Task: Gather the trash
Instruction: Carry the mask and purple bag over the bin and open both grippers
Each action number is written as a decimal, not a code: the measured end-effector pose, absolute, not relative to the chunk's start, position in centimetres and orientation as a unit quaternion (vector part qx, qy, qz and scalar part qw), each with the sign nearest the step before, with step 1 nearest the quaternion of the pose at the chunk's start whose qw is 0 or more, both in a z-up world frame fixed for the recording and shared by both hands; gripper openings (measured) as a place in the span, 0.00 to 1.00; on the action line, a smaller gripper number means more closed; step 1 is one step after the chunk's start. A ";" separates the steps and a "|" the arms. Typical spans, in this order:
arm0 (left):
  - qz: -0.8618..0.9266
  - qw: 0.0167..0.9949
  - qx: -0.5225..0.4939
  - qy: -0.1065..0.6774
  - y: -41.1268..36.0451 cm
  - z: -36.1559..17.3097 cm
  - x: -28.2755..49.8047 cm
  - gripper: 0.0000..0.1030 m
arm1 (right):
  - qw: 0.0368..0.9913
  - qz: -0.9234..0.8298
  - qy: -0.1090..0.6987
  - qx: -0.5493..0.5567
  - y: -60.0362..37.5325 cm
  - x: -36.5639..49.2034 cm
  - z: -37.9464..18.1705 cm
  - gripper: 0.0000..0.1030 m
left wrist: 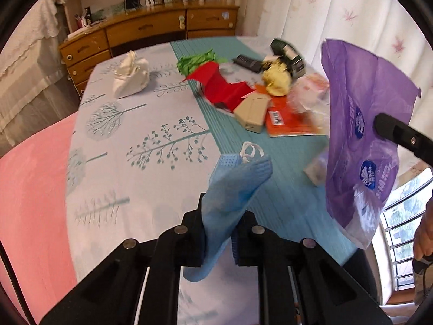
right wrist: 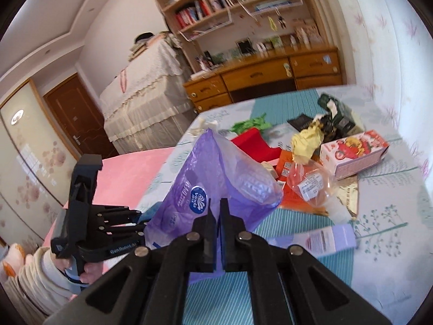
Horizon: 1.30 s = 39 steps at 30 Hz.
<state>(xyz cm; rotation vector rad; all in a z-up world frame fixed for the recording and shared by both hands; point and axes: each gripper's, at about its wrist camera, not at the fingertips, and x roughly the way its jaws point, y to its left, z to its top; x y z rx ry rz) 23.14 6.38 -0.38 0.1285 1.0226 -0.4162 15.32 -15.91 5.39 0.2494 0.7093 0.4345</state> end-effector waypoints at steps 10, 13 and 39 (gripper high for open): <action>-0.227 0.855 0.049 0.463 6.8 2.2 11.4 0.11 | 0.906 0.250 0.340 0.030 -14.5 3.5 6.3 0.01; -0.243 0.849 0.047 0.467 6.6 1.4 7.4 0.11 | 0.898 0.251 0.360 0.002 -14.1 0.4 4.8 0.01; -0.199 0.756 0.089 0.617 -1.7 -25.8 3.8 0.12 | 0.773 0.115 0.612 0.119 -18.6 2.4 -26.9 0.01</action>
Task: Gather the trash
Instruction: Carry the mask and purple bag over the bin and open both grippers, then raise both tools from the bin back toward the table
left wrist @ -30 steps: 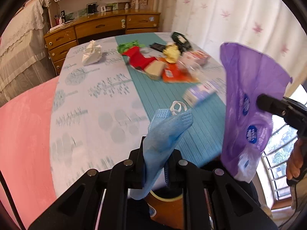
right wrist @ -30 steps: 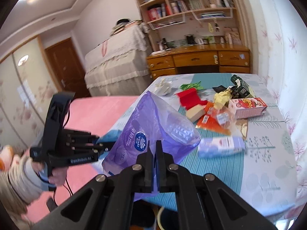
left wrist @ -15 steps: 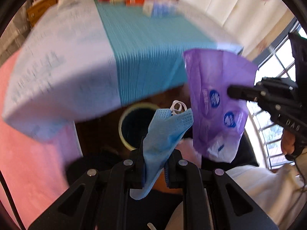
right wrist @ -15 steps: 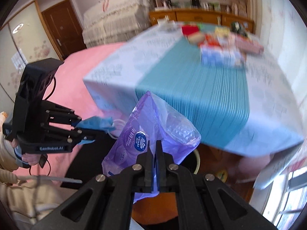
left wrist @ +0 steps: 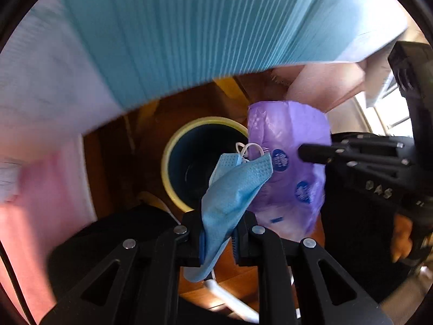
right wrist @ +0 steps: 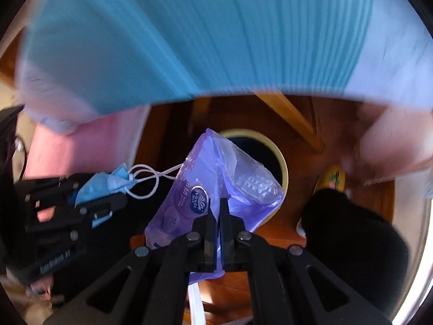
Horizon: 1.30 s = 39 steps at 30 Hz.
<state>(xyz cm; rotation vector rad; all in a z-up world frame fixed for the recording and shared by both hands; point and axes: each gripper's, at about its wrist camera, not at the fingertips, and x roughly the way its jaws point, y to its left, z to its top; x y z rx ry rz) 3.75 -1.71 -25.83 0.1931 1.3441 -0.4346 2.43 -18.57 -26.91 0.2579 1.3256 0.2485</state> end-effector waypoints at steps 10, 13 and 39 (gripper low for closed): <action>-0.137 0.724 0.072 0.673 -3.0 -35.0 6.4 0.14 | 0.725 0.036 0.658 0.200 -20.5 4.4 -34.8 0.02; -0.135 0.722 0.049 0.677 -2.9 -35.7 7.0 0.15 | 0.720 0.026 0.663 0.203 -20.4 5.0 -35.7 0.02; -0.078 0.734 0.012 0.675 -0.1 -35.9 7.9 0.52 | 0.722 0.028 0.663 0.195 -19.1 5.7 -36.6 0.52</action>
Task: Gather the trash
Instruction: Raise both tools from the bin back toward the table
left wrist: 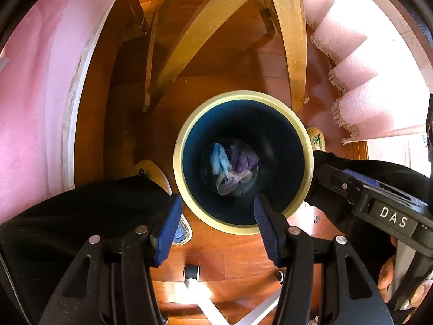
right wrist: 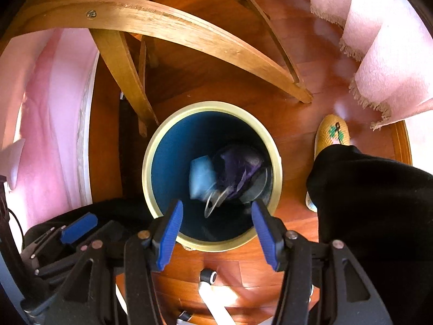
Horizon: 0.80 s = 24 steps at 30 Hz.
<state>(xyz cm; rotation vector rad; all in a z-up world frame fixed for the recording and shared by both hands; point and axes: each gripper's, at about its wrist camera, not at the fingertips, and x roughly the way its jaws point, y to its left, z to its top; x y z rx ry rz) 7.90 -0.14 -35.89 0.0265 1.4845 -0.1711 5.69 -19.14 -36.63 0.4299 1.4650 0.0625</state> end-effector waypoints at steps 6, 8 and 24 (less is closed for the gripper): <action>-0.077 0.737 0.016 0.671 -0.1 -35.7 7.9 0.52 | 0.723 0.028 0.663 0.193 -19.1 5.7 -36.6 0.52; -0.078 0.740 0.019 0.668 -0.2 -35.6 7.8 0.52 | 0.724 0.028 0.662 0.192 -19.1 5.7 -36.6 0.52; -0.126 0.798 0.058 0.586 -0.8 -28.1 4.5 0.52 | 0.813 0.089 0.574 0.040 -16.6 2.4 -28.0 0.52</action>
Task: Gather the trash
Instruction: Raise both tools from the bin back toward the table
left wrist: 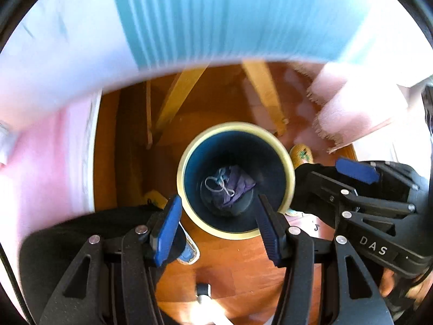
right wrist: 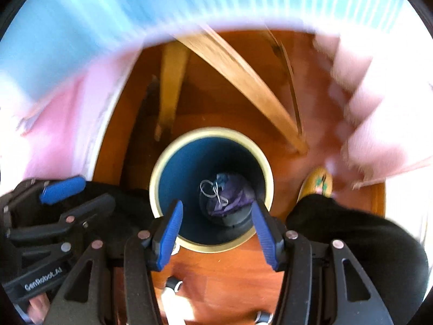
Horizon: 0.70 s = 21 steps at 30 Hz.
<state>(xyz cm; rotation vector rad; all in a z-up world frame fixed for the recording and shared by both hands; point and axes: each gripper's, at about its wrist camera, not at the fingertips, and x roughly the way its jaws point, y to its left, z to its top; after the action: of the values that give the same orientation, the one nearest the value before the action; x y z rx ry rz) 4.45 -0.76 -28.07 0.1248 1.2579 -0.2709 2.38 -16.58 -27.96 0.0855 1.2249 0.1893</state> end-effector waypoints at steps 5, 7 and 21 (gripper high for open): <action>-0.170 0.815 0.094 0.546 -0.8 -22.9 2.4 0.52 | 0.839 0.103 0.533 0.019 -17.9 0.6 -22.5 0.52; -0.186 0.823 0.105 0.526 -0.6 -20.3 1.8 0.52 | 0.852 0.106 0.513 0.007 -18.6 0.0 -19.6 0.52; -0.243 0.876 0.095 0.406 0.0 -1.9 4.9 0.84 | 0.913 0.139 0.382 0.041 -23.5 -0.9 -1.5 0.52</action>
<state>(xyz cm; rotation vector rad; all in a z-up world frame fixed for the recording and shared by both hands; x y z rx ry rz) 4.85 -0.01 -1.92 0.1993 0.8483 -0.5064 -0.86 -23.49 -1.47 0.0842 0.7859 0.2861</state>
